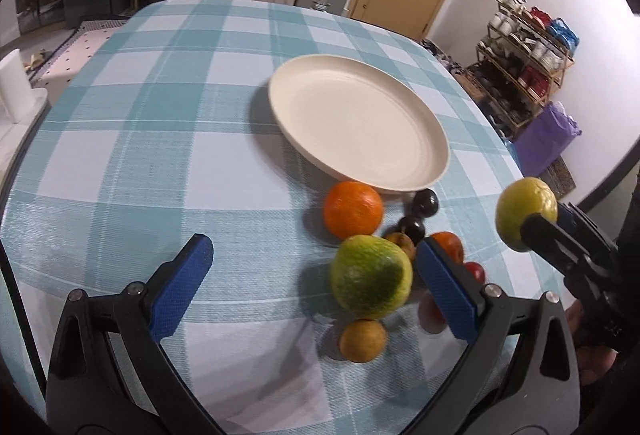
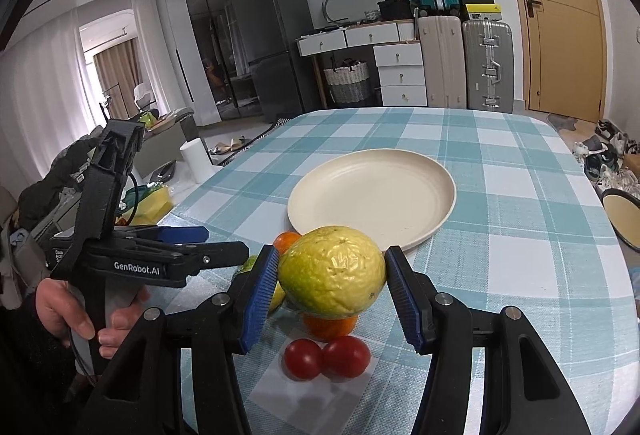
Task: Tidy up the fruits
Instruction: 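Lift the yellow pomelo with the right tool while the left tool grasps the green-yellow citrus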
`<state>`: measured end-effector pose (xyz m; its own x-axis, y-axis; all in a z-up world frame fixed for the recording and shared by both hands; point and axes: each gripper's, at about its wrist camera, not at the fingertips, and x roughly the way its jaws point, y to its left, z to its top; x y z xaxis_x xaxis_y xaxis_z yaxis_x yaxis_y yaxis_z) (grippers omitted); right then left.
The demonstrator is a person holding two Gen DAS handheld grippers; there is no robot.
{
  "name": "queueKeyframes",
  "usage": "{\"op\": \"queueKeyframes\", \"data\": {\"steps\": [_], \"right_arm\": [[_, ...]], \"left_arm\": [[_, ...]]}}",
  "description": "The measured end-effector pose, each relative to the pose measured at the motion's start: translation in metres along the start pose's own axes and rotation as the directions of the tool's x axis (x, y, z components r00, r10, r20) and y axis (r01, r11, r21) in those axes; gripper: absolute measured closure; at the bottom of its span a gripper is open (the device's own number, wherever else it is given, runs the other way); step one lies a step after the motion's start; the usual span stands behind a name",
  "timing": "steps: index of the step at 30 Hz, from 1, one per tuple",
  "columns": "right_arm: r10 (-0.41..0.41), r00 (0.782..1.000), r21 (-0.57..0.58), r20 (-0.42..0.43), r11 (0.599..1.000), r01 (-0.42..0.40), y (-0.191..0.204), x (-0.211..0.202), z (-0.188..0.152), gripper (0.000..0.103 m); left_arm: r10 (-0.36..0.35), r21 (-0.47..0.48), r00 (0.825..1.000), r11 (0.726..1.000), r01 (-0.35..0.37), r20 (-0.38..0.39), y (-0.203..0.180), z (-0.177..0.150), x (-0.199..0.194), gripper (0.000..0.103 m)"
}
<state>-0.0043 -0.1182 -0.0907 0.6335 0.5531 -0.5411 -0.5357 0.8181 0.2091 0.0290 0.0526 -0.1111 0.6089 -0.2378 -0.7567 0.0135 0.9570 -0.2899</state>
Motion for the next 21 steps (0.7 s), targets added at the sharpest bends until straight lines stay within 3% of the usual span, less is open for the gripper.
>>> {"op": "queueKeyframes", "data": {"steps": [4, 11, 20, 21], "right_arm": [[-0.004, 1.0, -0.004, -0.004, 1.0, 0.004, 0.0, 0.001, -0.001, 0.047], [-0.006, 1.0, 0.0, -0.002, 1.0, 0.006, -0.003, -0.002, -0.001, 0.047], [-0.007, 1.0, 0.003, -0.001, 1.0, 0.007, -0.007, -0.003, -0.002, 0.047], [-0.007, 1.0, 0.004, -0.002, 1.0, 0.007, -0.007, -0.003, -0.001, 0.047]], "left_arm": [[-0.018, 0.012, 1.0, 1.0, 0.018, -0.016, -0.007, -0.003, 0.004, 0.005], [-0.074, 0.02, 0.996, 0.997, 0.075, -0.052, -0.013, -0.007, 0.01, 0.019], [-0.179, -0.008, 0.979, 0.984, 0.179, -0.1, -0.017, -0.01, 0.014, 0.029], [-0.192, -0.013, 0.976, 0.981, 0.192, -0.104, -0.017, -0.011, 0.015, 0.034]]}}
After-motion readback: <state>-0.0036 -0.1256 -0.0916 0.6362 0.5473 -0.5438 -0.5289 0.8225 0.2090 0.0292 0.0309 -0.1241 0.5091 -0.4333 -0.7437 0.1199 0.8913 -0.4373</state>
